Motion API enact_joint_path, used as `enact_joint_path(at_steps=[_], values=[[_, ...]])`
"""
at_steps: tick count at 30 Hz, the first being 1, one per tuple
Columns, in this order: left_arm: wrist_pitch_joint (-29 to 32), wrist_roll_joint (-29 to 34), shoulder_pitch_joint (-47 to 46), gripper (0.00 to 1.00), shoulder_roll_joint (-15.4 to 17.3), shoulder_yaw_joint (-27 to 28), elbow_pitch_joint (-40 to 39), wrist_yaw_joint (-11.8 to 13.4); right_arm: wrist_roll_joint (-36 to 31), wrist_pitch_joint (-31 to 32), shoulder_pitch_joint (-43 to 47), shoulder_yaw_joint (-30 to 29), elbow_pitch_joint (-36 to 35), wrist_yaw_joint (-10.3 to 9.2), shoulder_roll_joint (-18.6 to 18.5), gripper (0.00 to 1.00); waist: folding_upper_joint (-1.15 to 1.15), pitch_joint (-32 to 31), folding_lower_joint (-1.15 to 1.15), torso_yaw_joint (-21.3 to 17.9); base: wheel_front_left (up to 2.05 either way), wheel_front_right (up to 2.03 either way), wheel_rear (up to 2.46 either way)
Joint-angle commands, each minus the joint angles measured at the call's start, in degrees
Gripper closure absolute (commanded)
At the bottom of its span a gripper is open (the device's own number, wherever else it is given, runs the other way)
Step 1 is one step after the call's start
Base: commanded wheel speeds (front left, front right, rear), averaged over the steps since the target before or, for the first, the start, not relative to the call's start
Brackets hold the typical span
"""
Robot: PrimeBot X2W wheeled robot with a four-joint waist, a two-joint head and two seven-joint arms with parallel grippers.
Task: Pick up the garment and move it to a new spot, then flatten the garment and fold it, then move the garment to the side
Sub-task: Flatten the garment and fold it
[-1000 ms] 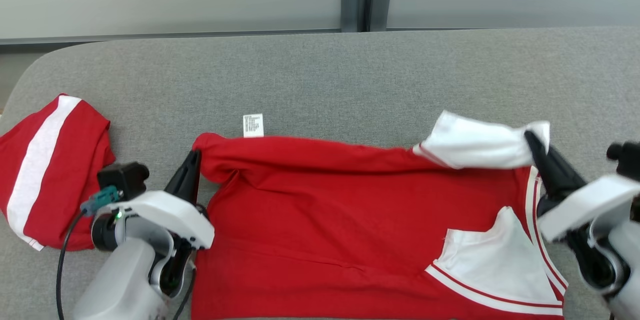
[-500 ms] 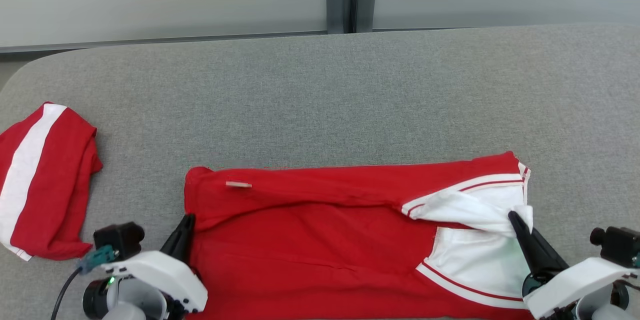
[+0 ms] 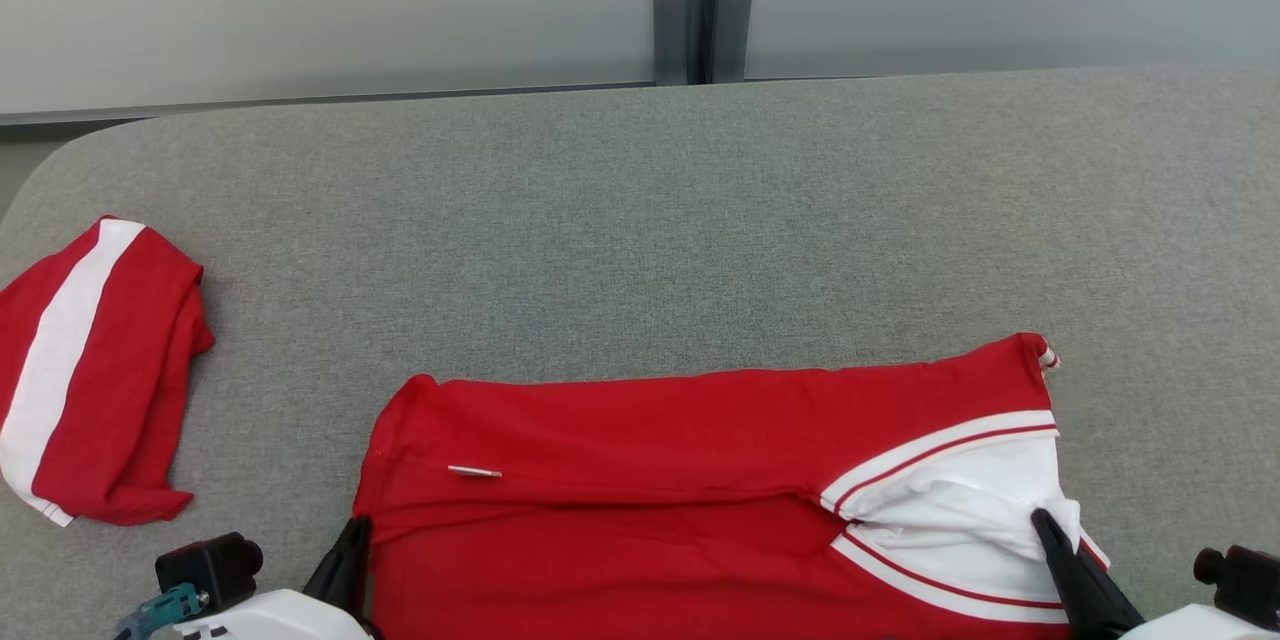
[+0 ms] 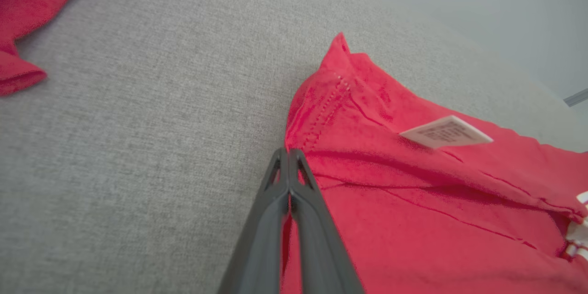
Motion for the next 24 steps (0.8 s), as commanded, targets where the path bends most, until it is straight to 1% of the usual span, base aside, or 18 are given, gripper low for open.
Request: enact_joint_path(at_steps=[1,2,3,4,5,6,7,10,12,18,20,24], values=[[0.5,-0.5,1.0,1.0,0.6,0.2,-0.8,0.5,0.3,-0.4,1.1,-0.1,0.0,0.0,0.2,1.0,0.0,-0.2,0.0,0.1,0.0,0.0,0.0],[1.2,-0.5,1.6,1.0,0.8,-0.1,-1.1,0.8,0.2,-0.4,1.5,-0.2,-0.1,0.0,0.3,1.0,0.0,-0.2,0.0,0.1,0.0,0.0,0.0],[2.0,-0.7,2.3,1.0,0.9,-0.5,-1.4,1.1,0.0,-0.4,1.9,-0.3,0.0,0.0,0.4,0.7,0.0,-0.3,0.0,0.2,0.0,0.0,0.0],[2.4,-0.3,2.5,0.87,1.3,-0.9,-1.6,1.3,-0.3,-0.4,2.2,-0.4,0.3,0.0,0.4,0.27,0.0,-0.4,0.0,0.2,0.0,0.0,0.0],[2.4,-0.3,2.5,0.87,1.3,-0.9,-1.6,1.3,-0.3,-0.4,2.2,-0.4,0.3,0.0,0.4,0.27,0.0,-0.4,0.0,0.2,0.0,0.0,0.0],[2.3,0.1,2.5,0.29,1.4,-0.8,-2.0,1.8,-0.9,-0.4,2.3,-0.7,0.5,0.0,0.5,0.0,0.0,-0.3,0.0,0.2,0.0,0.0,0.0],[2.2,0.3,2.5,0.0,1.3,-0.9,-2.2,2.0,-1.6,-0.4,2.1,-1.5,0.6,0.0,0.7,0.0,0.0,-0.3,0.0,0.2,0.0,0.0,0.0],[0.7,2.2,2.0,0.0,1.7,-1.0,-2.5,3.1,-6.4,-0.4,0.8,-5.1,-0.8,0.0,1.7,0.0,0.0,-0.6,0.0,0.0,0.0,0.0,0.0],[-1.4,3.6,1.6,0.0,1.0,-0.9,-3.6,4.1,-11.5,-0.4,0.6,-8.5,-1.9,0.0,2.4,0.0,0.0,-0.9,0.0,-0.2,0.0,0.0,0.0],[-9.3,8.9,0.2,0.0,0.6,-0.6,-6.1,6.1,-27.4,-0.3,1.9,-18.2,-7.6,0.0,6.5,0.0,0.0,-2.4,0.0,-0.4,0.0,0.0,0.0],[-11.2,10.7,-0.8,0.0,0.5,-0.3,-6.8,6.7,-31.8,-0.1,2.4,-21.3,-9.2,0.0,8.2,0.0,0.0,-3.0,0.0,-0.3,0.0,0.0,0.0],[-13.0,14.5,-1.5,0.0,-0.1,0.2,-8.3,7.6,-38.8,3.7,4.4,-25.7,-13.0,0.0,12.0,0.0,0.0,-4.1,0.0,0.0,0.0,0.0,0.0]])
